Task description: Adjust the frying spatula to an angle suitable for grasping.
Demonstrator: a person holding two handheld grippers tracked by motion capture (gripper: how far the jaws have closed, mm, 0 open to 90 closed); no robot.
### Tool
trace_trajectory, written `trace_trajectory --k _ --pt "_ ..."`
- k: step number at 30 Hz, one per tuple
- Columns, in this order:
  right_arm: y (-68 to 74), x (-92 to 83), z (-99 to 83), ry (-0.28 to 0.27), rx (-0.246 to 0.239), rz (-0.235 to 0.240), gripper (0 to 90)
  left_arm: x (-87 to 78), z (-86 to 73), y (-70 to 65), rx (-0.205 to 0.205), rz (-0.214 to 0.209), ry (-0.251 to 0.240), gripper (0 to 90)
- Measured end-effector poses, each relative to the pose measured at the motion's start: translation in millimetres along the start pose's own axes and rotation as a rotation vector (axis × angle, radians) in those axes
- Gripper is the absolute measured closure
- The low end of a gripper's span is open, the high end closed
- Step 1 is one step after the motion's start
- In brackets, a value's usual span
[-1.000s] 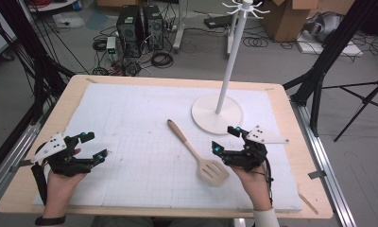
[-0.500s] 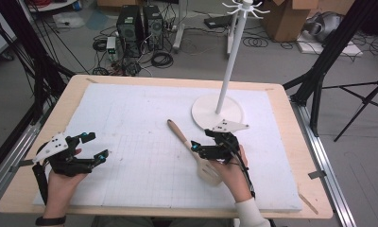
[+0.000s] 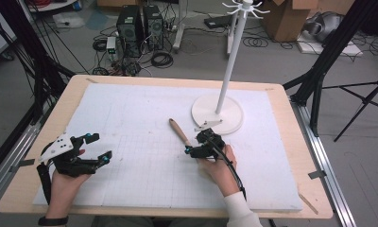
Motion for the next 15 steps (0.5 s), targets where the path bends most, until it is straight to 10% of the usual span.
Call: trace_trajectory --k 15 --pt "-3.5 10.7 4.6 0.091 0.026 -0.019 46.4 0.5 -1.5 1.1 -0.005 -0.003 0.008 13.9"
Point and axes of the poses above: each handheld gripper's, and its own axes: x roughly forward along the jaws, z roughly out of its top, y roughly to its left, the point moved 1 cm from there along x, roughly forward along the jaws, and after that the axes turned 9 degrees about x, right-handed, at the moved point
